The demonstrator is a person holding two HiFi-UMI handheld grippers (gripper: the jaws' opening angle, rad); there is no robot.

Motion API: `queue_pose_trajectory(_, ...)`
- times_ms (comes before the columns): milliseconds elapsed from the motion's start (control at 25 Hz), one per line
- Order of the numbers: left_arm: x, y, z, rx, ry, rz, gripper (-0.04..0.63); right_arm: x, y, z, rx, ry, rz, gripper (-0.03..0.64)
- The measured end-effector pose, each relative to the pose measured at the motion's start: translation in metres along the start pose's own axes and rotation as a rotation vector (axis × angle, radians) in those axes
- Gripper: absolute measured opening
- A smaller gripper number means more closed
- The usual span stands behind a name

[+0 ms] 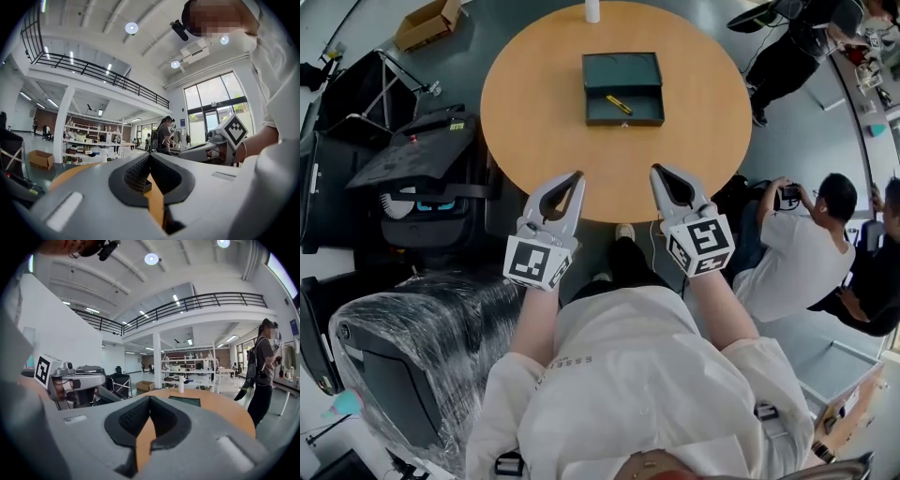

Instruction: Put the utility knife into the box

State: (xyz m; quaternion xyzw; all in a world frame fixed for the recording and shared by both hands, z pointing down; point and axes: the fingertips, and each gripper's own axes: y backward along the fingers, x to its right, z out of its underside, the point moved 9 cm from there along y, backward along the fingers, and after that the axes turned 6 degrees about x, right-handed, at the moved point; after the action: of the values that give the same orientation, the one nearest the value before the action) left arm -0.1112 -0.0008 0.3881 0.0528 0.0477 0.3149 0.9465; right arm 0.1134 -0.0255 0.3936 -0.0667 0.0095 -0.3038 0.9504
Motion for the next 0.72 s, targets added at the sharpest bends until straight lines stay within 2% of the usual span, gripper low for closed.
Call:
queue_pose_trajectory(200,0.022,0.035,-0.005,-0.001,0.008,0.041,0.017,-0.036,0.04,0.007,0.03,0.009,0.055,-0.006)
queue_pose_trajectory(440,0.038,0.064,-0.008,0.015,0.027,0.026,0.017,-0.057,0.073,0.009,0.013,0.015,0.09,-0.006)
queue_pose_trajectory(600,0.052,0.077,-0.016,0.036,0.037,0.019,0.017,-0.066,0.085,0.009,0.01,0.006,0.065,-0.006)
queue_pose_trajectory(720,0.068,0.084,-0.017,0.026,0.006,0.02,0.017,-0.071,0.095,0.011,0.012,0.006,0.039,-0.006)
